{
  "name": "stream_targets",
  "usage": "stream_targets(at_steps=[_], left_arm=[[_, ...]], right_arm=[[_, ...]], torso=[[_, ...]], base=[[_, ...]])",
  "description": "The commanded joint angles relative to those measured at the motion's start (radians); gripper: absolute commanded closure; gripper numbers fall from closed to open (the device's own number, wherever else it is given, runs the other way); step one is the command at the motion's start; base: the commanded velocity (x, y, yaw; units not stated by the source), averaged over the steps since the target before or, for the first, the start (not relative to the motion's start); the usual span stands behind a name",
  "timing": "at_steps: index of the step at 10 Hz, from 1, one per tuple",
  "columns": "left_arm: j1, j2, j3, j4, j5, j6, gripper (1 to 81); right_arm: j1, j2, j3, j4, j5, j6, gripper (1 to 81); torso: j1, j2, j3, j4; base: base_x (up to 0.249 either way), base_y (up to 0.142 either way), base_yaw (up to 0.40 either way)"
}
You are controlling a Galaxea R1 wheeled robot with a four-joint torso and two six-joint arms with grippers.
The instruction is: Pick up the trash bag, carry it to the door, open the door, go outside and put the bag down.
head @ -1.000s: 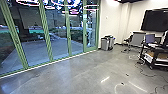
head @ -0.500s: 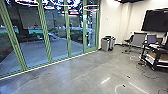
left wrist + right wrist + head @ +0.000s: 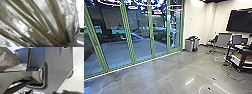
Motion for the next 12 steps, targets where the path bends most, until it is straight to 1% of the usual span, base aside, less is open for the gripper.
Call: stream_targets(at_steps=[1, 5, 12], left_arm=[[-0.056, 0.002, 0.003, 0.002, 0.086, 0.01, 81.1], [-0.054, 0.002, 0.003, 0.002, 0.086, 0.01, 81.1], [-0.056, 0.001, 0.003, 0.002, 0.086, 0.01, 81.1]], right_arm=[[0.051, -0.001, -0.001, -0.001, -0.059, -0.002, 1.0], [0.053, -0.001, 0.0, -0.001, -0.059, -0.002, 1.0], [0.053, -0.001, -0.001, -0.005, -0.059, -0.002, 1.0]], torso=[[0.0, 0.0, 0.0, 0.0], [0.0, 0.0, 0.0, 0.0], [-0.001, 0.0, 0.0, 0.0]], base=[[0.159, -0.071, 0.0], [0.165, -0.07, 0.0], [0.169, 0.0, 0.0]])
